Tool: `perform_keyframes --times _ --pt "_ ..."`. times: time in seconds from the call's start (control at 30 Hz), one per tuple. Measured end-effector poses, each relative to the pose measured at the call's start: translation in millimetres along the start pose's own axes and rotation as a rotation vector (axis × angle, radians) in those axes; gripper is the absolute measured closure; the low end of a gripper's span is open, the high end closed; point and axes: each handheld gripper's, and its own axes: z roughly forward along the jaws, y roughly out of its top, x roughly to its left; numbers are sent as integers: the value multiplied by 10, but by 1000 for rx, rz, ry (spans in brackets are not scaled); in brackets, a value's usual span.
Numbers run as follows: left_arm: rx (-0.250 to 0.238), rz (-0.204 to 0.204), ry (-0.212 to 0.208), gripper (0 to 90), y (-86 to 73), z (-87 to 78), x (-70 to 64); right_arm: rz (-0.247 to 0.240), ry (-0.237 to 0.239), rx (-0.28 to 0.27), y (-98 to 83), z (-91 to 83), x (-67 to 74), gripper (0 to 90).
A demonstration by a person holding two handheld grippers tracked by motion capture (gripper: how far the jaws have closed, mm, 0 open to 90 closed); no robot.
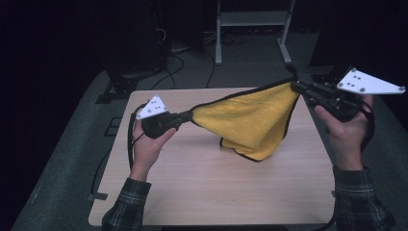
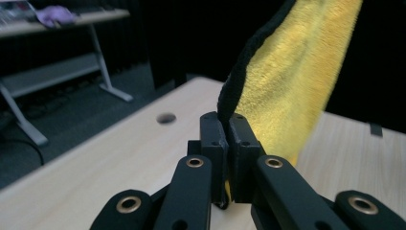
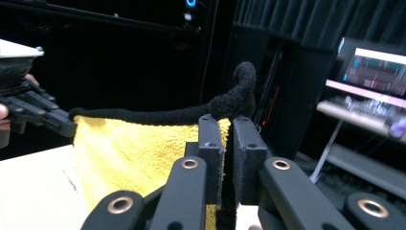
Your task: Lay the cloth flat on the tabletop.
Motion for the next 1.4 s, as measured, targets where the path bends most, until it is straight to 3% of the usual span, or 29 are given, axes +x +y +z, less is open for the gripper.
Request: perform_keyframes --times 0.1,0.17,0.37,0.53,0.93,1.03,1.07,1.1,1.23,1.4 --pt "-44 17 31 870 126 -175 5 -38 10 -23 143 -50 121 829" --pt "-60 29 45 869 187 -265 11 -42 13 -26 145 -44 123 828" --pt "-122 57 71 870 372 -488 -42 -21 25 -33 123 -3 142 828" --pt "-142 69 78 870 443 -545 -70 -25 27 -37 146 0 146 828" --pt "-123 54 60 869 385 -430 -70 25 14 -10 -14 58 54 828" --pt "-90 46 40 864 352 -389 -97 29 14 -15 -3 24 45 828" --pt "-82 45 33 840 335 -369 -103 31 19 -17 6 20 48 828" --pt "-71 41 30 725 319 -340 -114 25 38 -11 21 40 86 829" --pt "-46 51 7 663 296 -207 -199 20 72 -1 16 113 165 829" --pt "-63 52 -48 547 340 -79 -327 -5 156 79 -77 435 447 829"
